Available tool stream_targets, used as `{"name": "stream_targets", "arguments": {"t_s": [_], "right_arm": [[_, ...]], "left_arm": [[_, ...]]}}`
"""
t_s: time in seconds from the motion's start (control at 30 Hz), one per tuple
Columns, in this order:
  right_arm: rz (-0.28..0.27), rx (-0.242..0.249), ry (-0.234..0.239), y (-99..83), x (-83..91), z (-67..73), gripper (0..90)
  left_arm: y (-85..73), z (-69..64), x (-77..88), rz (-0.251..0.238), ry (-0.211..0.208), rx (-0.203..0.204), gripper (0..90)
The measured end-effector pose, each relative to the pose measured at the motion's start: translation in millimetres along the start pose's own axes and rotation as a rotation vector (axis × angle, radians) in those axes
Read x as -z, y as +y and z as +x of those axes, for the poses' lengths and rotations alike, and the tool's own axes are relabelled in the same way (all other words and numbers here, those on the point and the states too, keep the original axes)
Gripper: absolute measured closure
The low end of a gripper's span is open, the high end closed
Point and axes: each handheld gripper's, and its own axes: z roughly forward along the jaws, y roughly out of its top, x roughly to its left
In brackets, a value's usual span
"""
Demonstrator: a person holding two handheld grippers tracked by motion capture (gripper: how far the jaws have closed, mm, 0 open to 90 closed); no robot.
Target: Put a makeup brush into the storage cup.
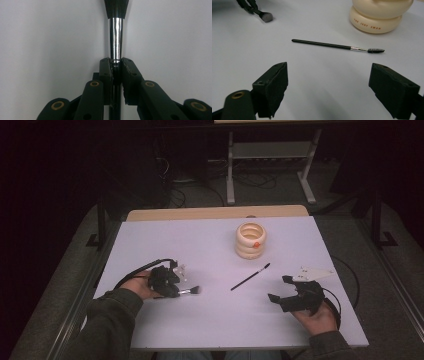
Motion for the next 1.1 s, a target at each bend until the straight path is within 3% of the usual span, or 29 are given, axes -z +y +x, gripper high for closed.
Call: {"name": "stream_targets", "arguments": {"t_s": [0.1, 0.23, 0.27, 0.4, 0.43, 0.6, 0.77, 1.0, 1.1], "right_arm": [[0.006, 0.001, 0.0, -0.4, -0.2, -0.7, 14.6], [0.007, 0.003, -0.001, -0.2, -0.8, 0.2, 14.6], [0.006, 0.001, 0.0, 0.0, -1.2, 0.8, 14.6], [0.011, 0.002, -0.001, 0.2, -1.1, 1.1, 14.6], [0.009, 0.003, 0.001, 0.4, -1.0, 1.8, 14.6], [0.017, 0.016, 0.005, 2.1, -1.8, 5.7, 16.0], [0.02, 0.031, 0.012, 5.4, -2.9, 11.0, 16.0], [0.025, 0.051, 0.051, 13.1, -5.6, 19.2, 16.0], [0.02, 0.053, 0.063, 16.1, -5.5, 21.3, 16.0]], "left_arm": [[-0.3, -0.1, 0.8, 0.005, 0.001, 0.007, 79.6], [-2.6, 0.8, 7.2, -0.024, 0.004, 0.034, 79.7], [-4.0, 1.3, 13.7, -0.061, 0.009, 0.043, 79.7], [-5.8, 0.9, 23.8, -0.118, 0.017, 0.066, 79.7], [-7.0, 0.0, 30.2, -0.154, 0.022, 0.076, 79.7], [-9.3, -4.9, 42.0, -0.221, 0.038, 0.091, 79.7], [-8.8, -8.4, 49.3, -0.258, 0.043, 0.079, 79.7], [-8.7, -16.0, 58.7, -0.373, 0.026, 0.118, 79.7], [-9.5, -17.1, 59.5, -0.396, 0.018, 0.122, 79.7]]}}
